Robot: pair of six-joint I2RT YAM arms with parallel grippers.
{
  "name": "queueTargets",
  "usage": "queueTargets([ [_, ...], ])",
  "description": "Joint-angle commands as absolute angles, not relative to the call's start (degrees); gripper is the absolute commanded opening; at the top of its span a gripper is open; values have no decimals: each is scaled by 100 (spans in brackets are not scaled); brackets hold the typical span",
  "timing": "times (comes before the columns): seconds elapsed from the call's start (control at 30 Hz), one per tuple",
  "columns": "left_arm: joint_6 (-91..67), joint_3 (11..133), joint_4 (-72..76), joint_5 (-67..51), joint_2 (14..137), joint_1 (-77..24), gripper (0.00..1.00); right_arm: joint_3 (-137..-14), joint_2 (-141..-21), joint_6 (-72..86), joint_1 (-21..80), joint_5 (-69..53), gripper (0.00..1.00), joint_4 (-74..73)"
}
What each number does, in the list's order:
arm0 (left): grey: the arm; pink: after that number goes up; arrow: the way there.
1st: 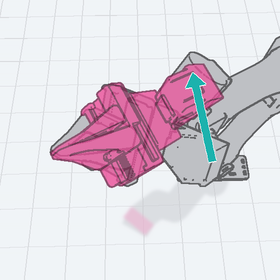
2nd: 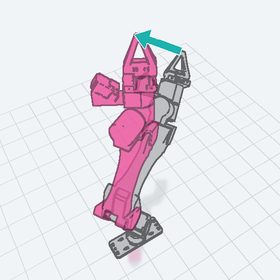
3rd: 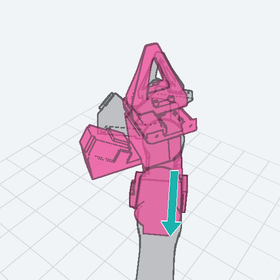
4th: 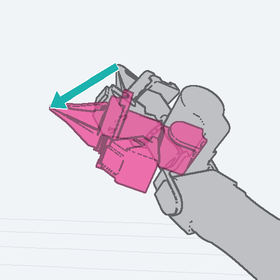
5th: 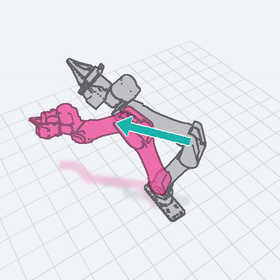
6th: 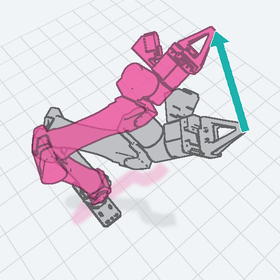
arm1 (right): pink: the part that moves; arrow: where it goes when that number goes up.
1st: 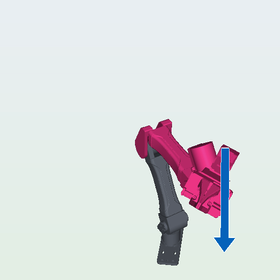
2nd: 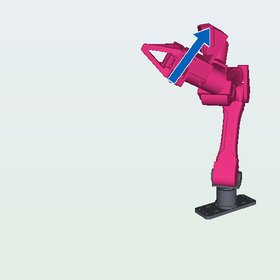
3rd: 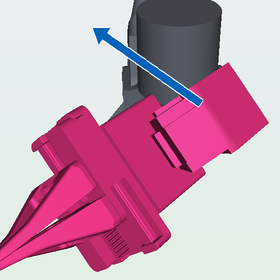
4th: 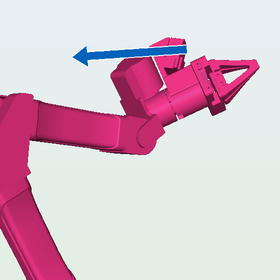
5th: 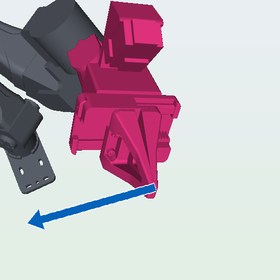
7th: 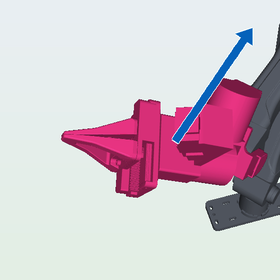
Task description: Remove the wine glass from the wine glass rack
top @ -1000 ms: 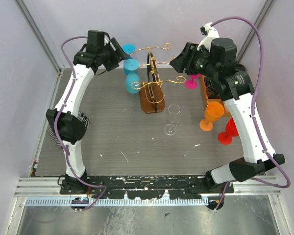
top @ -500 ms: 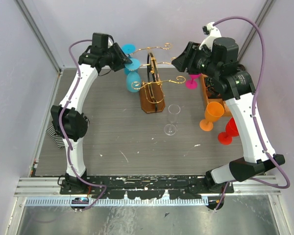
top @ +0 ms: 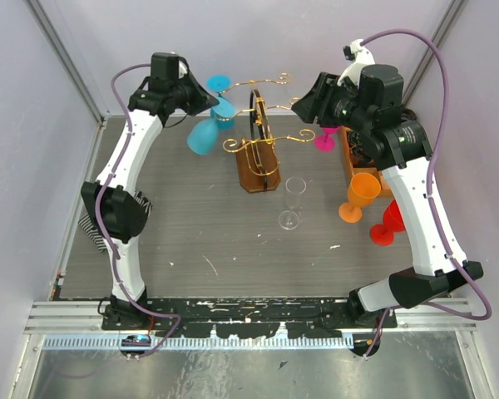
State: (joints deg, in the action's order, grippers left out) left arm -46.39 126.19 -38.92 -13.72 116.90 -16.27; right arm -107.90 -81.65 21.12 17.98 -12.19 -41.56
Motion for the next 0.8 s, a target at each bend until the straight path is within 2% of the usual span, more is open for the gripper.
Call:
queueTargets([
  [0.0,-4417,12411,-4261,-1183,11394,-1571,4,-10786,-8020,2057,1768,-1358,56,-3834],
  [0.07,-4457,12297,-4177,-1272,11329,-1532,0,-10791,-8037,2050,1760,-1377,57,-3836],
  [0.27,-4772,11863,-3841,-1768,11176,-1523,0,-10744,-8051,2082,1760,-1390,57,-3809],
  [0.5,-5608,10703,-2471,-2564,10804,-1522,0,-10732,-8051,2073,1745,-1384,57,-3814],
  [0.77,-6437,10278,-1073,-3092,10815,-1522,0,-10733,-8086,2080,1736,-1375,56,-3814],
])
